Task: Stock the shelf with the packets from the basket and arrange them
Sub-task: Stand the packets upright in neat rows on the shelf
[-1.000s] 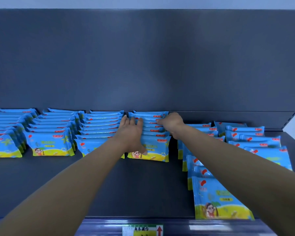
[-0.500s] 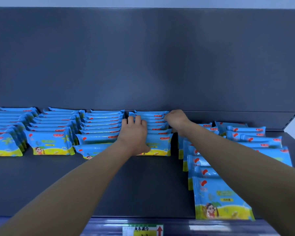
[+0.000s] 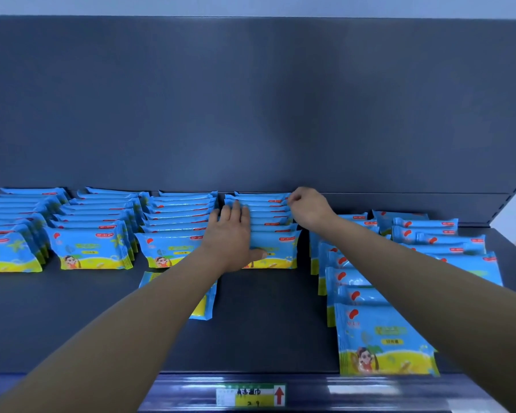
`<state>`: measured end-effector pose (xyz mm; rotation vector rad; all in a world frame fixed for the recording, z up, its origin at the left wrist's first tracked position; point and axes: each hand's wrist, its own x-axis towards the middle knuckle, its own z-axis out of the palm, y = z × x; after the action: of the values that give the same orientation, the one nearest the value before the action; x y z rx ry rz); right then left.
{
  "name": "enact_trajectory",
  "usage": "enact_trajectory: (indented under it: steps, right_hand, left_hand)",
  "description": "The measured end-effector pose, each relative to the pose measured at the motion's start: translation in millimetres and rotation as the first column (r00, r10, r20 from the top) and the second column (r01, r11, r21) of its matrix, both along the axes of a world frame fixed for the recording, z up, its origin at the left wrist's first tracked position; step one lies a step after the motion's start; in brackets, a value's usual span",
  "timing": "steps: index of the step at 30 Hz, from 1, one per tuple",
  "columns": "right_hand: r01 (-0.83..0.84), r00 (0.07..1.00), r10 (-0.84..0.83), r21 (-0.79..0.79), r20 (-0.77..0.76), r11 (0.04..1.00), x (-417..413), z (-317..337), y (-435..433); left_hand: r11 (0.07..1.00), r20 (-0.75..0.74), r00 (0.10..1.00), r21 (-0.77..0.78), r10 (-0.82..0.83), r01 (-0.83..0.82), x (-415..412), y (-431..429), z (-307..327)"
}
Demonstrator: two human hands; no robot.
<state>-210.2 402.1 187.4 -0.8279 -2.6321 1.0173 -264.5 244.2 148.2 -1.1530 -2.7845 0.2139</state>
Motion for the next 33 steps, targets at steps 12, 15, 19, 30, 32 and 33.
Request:
enact_trajectory:
  steps: [12, 15, 19, 30, 32, 33]
  right_hand:
    - [-0.096, 0.995, 0.097, -0.050, 0.014, 0.994, 18.7, -10.4, -6.0]
    - [-0.130, 0.991, 0.131, -0.005, 0.009, 0.991, 14.8, -14.8, -9.9]
    - [-0.090, 0.995, 0.087, -0.060, -0.051, 0.994, 10.8, -19.7, -10.6]
    - [-0.002, 0.997, -0.006, 0.109, 0.077, 0.994, -1.2, -24.6, -8.1]
    - [0.017, 0.997, -0.023, 0.089, 0.069, 0.996, -1.1, -25.3, -7.9]
    - [0.023, 0.997, -0.029, 0.077, 0.067, 0.997, -0.7, -24.4, -8.5]
  left_hand:
    - [0.966, -0.039, 0.996, 0.249, 0.085, -0.073, -4.1, -18.3, 2.6]
    - [0.955, -0.030, 0.996, 0.288, 0.087, -0.075, -6.5, -25.7, 2.8]
    - [0.941, -0.034, 0.996, 0.331, 0.082, -0.067, -4.8, -26.8, -1.7]
    - [0.925, -0.034, 0.999, 0.379, 0.023, -0.009, 1.4, -24.7, -11.3]
    - [0.919, -0.022, 1.000, 0.393, 0.023, -0.013, 1.3, -25.5, -11.0]
    - [0.917, -0.014, 1.000, 0.399, 0.028, -0.020, 0.9, -26.0, -10.6]
